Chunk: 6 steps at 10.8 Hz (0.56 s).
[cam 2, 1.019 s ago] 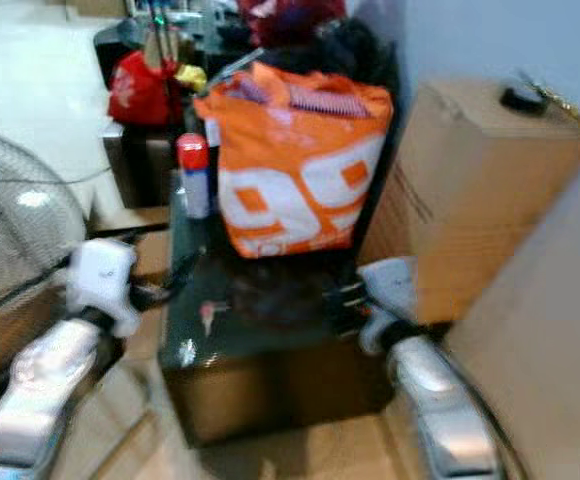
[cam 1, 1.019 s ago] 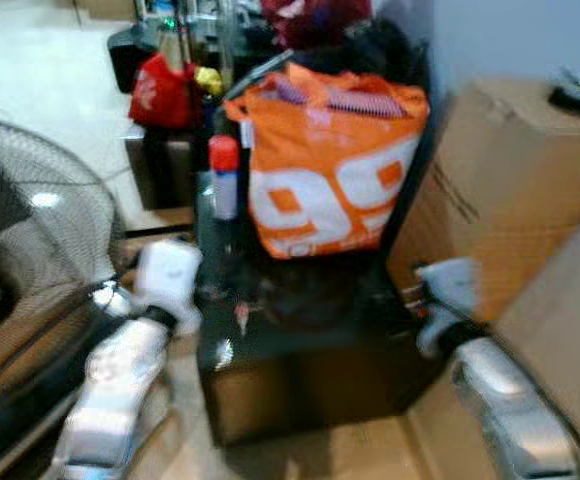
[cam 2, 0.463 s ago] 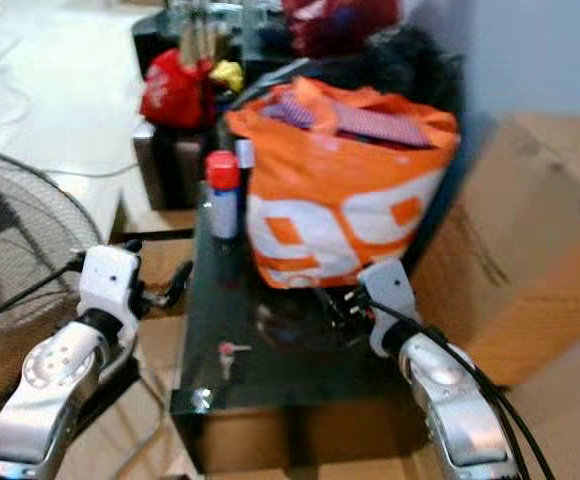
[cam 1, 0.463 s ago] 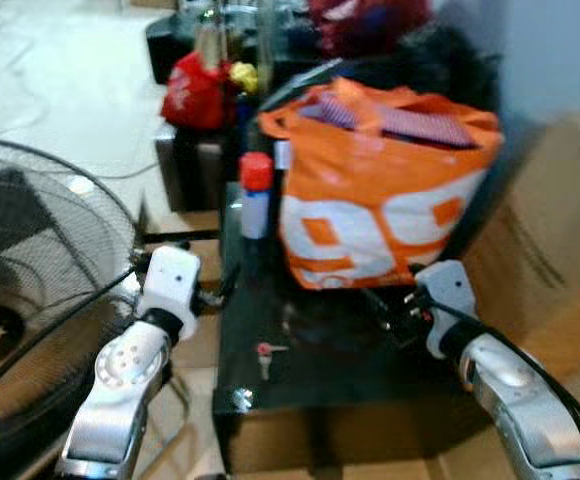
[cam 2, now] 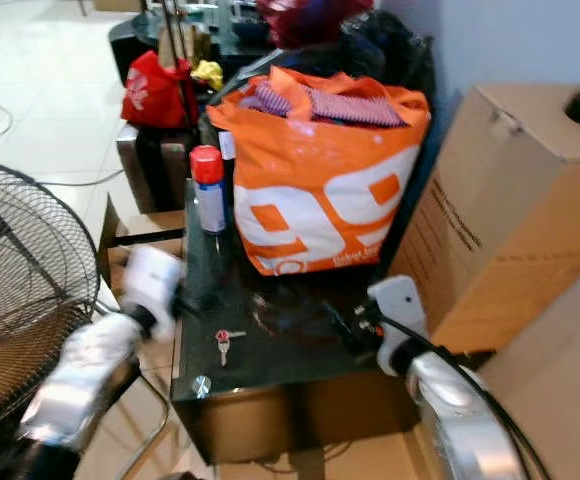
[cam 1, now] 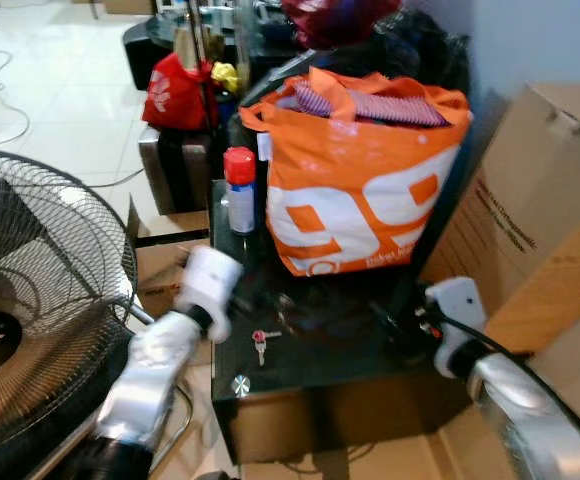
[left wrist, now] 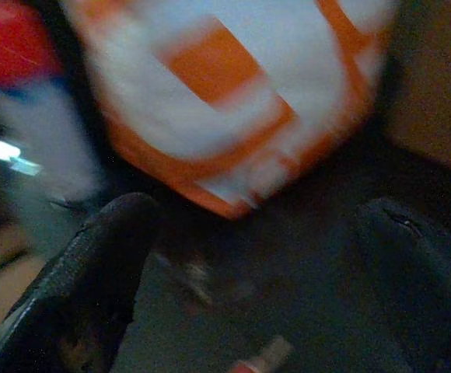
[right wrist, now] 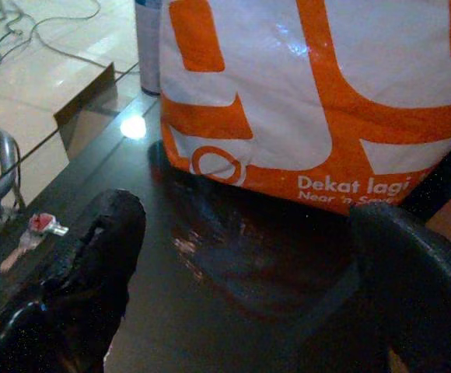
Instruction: Hang keys on a hook
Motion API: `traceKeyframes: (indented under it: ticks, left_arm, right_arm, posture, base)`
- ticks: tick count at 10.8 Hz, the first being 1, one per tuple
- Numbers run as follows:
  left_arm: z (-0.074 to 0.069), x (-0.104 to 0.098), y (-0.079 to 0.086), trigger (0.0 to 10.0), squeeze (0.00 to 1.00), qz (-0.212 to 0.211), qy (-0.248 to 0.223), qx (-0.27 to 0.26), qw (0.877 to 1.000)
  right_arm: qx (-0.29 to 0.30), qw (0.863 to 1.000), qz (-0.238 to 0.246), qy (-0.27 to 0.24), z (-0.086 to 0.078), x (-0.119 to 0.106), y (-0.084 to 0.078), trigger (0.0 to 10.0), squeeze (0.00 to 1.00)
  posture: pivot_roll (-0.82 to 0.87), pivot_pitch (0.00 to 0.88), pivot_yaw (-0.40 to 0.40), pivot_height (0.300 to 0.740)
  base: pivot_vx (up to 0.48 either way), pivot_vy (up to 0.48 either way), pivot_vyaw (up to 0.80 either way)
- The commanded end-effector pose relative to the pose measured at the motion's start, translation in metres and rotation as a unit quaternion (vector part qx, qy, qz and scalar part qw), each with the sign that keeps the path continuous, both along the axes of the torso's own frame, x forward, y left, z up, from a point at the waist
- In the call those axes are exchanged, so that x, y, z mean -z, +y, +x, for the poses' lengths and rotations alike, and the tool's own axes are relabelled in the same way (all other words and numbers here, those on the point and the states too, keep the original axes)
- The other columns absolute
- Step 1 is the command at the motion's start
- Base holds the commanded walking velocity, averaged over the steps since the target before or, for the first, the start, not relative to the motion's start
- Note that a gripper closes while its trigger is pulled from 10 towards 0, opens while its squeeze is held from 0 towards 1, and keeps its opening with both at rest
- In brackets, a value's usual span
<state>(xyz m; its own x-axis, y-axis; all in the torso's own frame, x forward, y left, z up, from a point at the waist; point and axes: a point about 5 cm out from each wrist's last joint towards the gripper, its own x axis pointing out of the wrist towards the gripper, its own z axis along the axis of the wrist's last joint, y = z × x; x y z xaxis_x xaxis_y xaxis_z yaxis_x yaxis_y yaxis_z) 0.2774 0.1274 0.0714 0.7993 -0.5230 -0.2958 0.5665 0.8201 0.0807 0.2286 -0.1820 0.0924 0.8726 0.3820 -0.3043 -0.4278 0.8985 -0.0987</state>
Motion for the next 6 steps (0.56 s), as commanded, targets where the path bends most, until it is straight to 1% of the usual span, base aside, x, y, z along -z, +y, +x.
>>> traceKeyframes:
  ticks: [1, 2, 3, 4, 5, 6]
  left_arm:
    - [0.000, 0.012, -0.002, 10.0, 0.00, 0.015, 0.037, 0.020, 0.999]
    - [0.006, 0.027, -0.001, 10.0, 0.00, 0.039, 0.077, -0.004, 0.996]
    - [0.008, 0.033, 0.000, 10.0, 0.00, 0.038, 0.090, -0.026, 0.995]
    - [0.007, 0.036, -0.001, 10.0, 0.00, 0.022, 0.092, -0.054, 0.994]
    - [0.005, 0.035, -0.001, 10.0, 0.00, 0.014, 0.081, -0.066, 0.994]
    - [0.004, 0.033, 0.003, 10.0, 0.00, 0.009, 0.064, -0.093, 0.994]
  right_arm:
    - [-0.007, 1.000, -0.002, 0.001, -0.003, -0.005, -0.003, 10.0, 0.00]
    - [-0.015, 1.000, -0.014, 0.007, -0.010, -0.006, -0.007, 10.0, 0.00]
    - [-0.020, 0.999, -0.023, 0.011, -0.015, -0.006, -0.010, 10.0, 0.00]
    - [-0.021, 0.999, -0.027, 0.018, -0.019, -0.007, -0.014, 10.0, 0.00]
    - [-0.022, 0.999, -0.030, 0.021, -0.021, -0.006, -0.016, 10.0, 0.00]
    - [-0.025, 0.999, -0.028, 0.025, -0.022, -0.007, -0.016, 10.0, 0.00]
  posture:
    - [-0.19, 0.082, 0.016, 0.740]
    - [-0.22, 0.109, 0.034, 0.740]
    - [-0.23, 0.125, 0.038, 0.740]
    - [-0.23, 0.144, 0.035, 0.740]
    - [-0.23, 0.150, 0.033, 0.740]
    - [-0.23, 0.143, 0.022, 0.740]
  base:
    - [0.000, 0.000, 0.00]
    - [0.000, 0.000, 0.00]
    - [0.000, 0.000, 0.00]
    - [0.000, 0.000, 0.00]
    - [0.000, 0.000, 0.00]
    - [0.000, 0.000, 0.00]
